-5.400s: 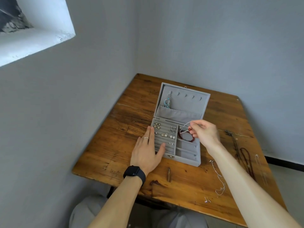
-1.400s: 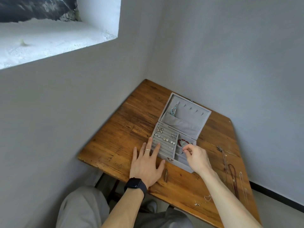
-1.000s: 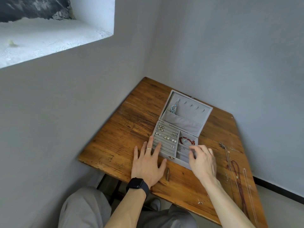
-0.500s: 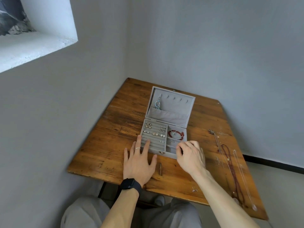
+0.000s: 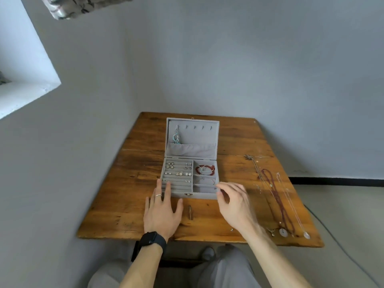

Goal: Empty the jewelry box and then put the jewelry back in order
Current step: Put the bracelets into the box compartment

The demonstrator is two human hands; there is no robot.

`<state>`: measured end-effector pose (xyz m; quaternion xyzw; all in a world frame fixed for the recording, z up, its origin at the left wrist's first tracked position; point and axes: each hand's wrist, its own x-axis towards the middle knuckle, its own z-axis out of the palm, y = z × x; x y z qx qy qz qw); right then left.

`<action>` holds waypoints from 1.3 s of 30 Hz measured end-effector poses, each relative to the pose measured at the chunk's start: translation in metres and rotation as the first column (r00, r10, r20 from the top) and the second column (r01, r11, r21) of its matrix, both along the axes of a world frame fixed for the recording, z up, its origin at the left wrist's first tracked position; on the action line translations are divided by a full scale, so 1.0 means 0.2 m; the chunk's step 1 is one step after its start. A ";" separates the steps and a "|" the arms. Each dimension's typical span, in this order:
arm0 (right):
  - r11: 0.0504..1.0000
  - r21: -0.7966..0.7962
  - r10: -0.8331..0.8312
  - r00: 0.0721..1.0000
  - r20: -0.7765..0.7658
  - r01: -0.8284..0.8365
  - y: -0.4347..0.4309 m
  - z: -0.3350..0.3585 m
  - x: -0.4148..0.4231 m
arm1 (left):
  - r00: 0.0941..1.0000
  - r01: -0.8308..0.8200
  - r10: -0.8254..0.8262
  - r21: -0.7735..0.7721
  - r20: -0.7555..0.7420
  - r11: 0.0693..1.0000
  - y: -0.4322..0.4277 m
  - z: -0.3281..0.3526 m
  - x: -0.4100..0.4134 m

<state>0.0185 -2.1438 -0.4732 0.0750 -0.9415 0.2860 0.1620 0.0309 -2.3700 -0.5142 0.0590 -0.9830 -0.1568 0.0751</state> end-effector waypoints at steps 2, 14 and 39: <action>0.995 -0.070 -0.076 0.996 -0.049 0.072 0.08 -0.01 0.13 | 1.000 -0.013 0.013 -0.004 0.004 1.000 -0.02 -0.01 0.00; 0.918 0.256 -0.323 0.945 0.041 0.303 0.45 -0.17 0.59 | 1.000 -0.005 0.005 -0.017 0.012 1.000 -0.01 -0.02 -0.01; 0.980 -0.156 0.150 0.978 0.145 -0.127 0.39 0.61 0.44 | 0.808 0.330 -0.589 0.805 0.029 0.493 0.48 0.73 0.12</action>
